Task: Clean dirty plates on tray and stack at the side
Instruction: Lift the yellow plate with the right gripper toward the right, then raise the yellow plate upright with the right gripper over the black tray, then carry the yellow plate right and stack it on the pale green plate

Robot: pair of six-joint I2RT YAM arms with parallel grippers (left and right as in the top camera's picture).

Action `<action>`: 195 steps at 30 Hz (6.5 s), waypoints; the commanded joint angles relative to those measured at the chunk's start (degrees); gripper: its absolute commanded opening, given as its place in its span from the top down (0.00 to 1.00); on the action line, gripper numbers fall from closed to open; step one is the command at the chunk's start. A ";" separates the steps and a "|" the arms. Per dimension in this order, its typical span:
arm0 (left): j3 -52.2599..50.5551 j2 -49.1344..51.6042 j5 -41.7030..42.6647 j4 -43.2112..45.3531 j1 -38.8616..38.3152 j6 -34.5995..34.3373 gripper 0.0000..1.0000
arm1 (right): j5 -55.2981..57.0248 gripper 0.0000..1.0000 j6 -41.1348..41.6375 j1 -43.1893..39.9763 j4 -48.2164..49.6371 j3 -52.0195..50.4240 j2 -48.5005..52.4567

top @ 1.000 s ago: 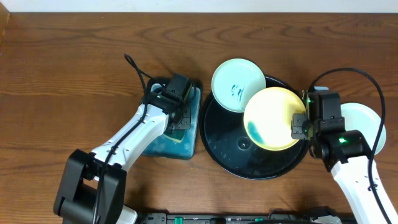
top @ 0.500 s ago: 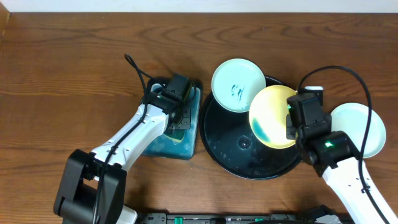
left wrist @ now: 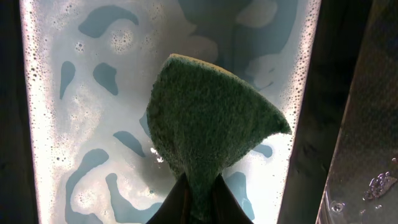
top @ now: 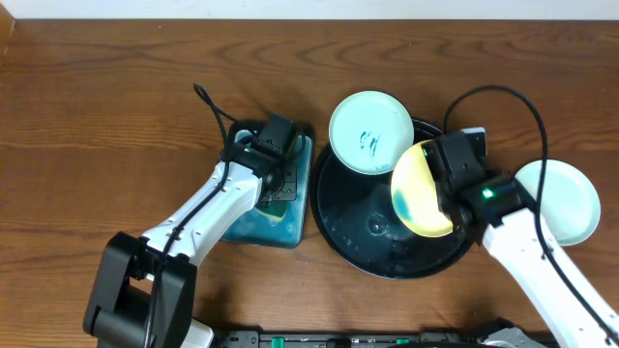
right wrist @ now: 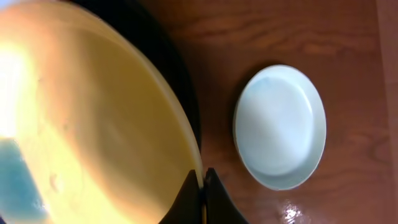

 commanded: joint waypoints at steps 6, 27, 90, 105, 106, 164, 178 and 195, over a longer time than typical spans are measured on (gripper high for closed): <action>-0.24 0.15 -0.13 0.13 0.26 0.98 0.92 | 3.17 0.99 1.51 3.34 -7.74 10.47 6.75; -0.24 0.15 -0.13 0.28 0.26 0.98 0.93 | 12.94 0.99 2.82 16.48 -11.30 10.49 7.85; -0.24 0.15 -0.13 0.24 0.26 1.01 0.92 | 27.15 0.99 16.79 21.42 -19.19 10.38 8.11; -0.24 0.15 -0.13 0.50 0.26 0.98 0.92 | 33.97 0.99 13.62 21.38 -21.07 10.36 8.13; -0.24 0.15 -0.11 0.50 0.26 0.98 0.92 | 33.99 0.99 13.62 21.38 -20.92 10.36 8.13; -0.24 0.15 -0.11 0.00 0.26 0.98 0.92 | -35.71 0.99 10.49 -50.42 2.93 6.25 8.13; -0.24 0.15 -0.11 0.02 0.26 0.98 0.92 | -35.52 0.99 17.81 -67.54 15.74 -7.93 8.15; -0.24 0.15 -0.11 0.02 0.26 0.98 0.92 | -50.16 0.33 12.26 -64.26 22.69 -8.59 8.17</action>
